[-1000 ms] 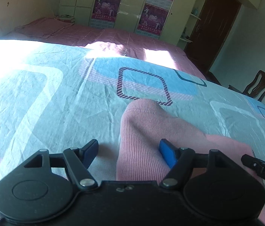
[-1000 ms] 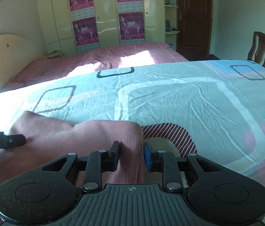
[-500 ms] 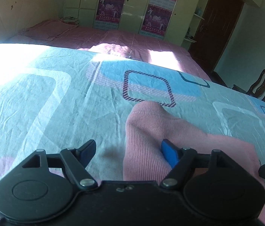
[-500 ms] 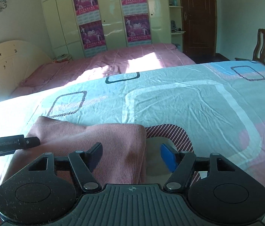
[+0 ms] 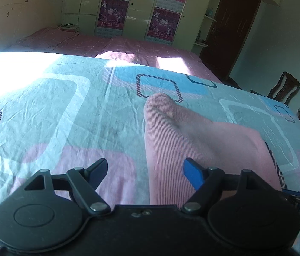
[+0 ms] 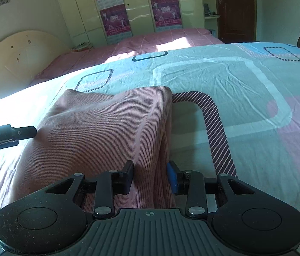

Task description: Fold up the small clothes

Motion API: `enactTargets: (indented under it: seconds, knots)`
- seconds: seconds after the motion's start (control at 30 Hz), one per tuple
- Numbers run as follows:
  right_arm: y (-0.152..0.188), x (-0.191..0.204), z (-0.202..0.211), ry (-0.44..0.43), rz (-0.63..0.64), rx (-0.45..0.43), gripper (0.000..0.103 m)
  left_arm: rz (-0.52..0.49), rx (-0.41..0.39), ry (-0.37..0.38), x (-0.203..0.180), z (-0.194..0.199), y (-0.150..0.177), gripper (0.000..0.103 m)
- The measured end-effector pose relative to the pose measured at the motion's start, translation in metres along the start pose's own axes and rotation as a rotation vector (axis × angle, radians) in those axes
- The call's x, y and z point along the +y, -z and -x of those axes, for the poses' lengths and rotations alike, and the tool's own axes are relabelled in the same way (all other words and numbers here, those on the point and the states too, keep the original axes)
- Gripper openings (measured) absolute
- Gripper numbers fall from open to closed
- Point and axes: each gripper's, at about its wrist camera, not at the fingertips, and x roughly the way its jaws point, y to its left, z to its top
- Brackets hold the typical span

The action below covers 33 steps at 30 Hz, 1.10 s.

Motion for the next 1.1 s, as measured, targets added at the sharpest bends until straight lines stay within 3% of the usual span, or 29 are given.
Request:
enactTargets:
  seconds: [0.03,0.2,0.3,0.53,0.77,0.87,1.1]
  knots:
    - [0.001,0.000,-0.002,0.010,0.004,0.003,0.020,0.002,0.006,0.006,0.000,0.000,0.006,0.077]
    - [0.000,-0.004,-0.010,0.080,0.015,-0.032,0.014,-0.007,0.008,-0.001,-0.006,-0.006,0.018,0.077]
    - [0.000,-0.018,-0.012,0.048,-0.062,-0.019,0.014,-0.001,0.009,-0.008,-0.006,-0.002,0.020,0.077]
    - [0.010,-0.008,0.045,-0.038,-0.015,-0.026,0.016,-0.003,0.028,0.019,-0.005,0.022,0.030,0.078]
    - [0.053,-0.009,0.054,-0.014,-0.019,0.056,0.017,-0.013,0.040,0.024,-0.010,0.020,0.041,0.077]
    - [0.061,-0.013,0.050,0.035,-0.008,0.064,0.016,-0.019,0.043,0.019,-0.013,0.017,0.043,0.078]
    - [0.052,-0.024,0.061,-0.037,-0.077,0.065,0.017,-0.039,0.060,0.009,-0.018,0.020,0.034,0.084]
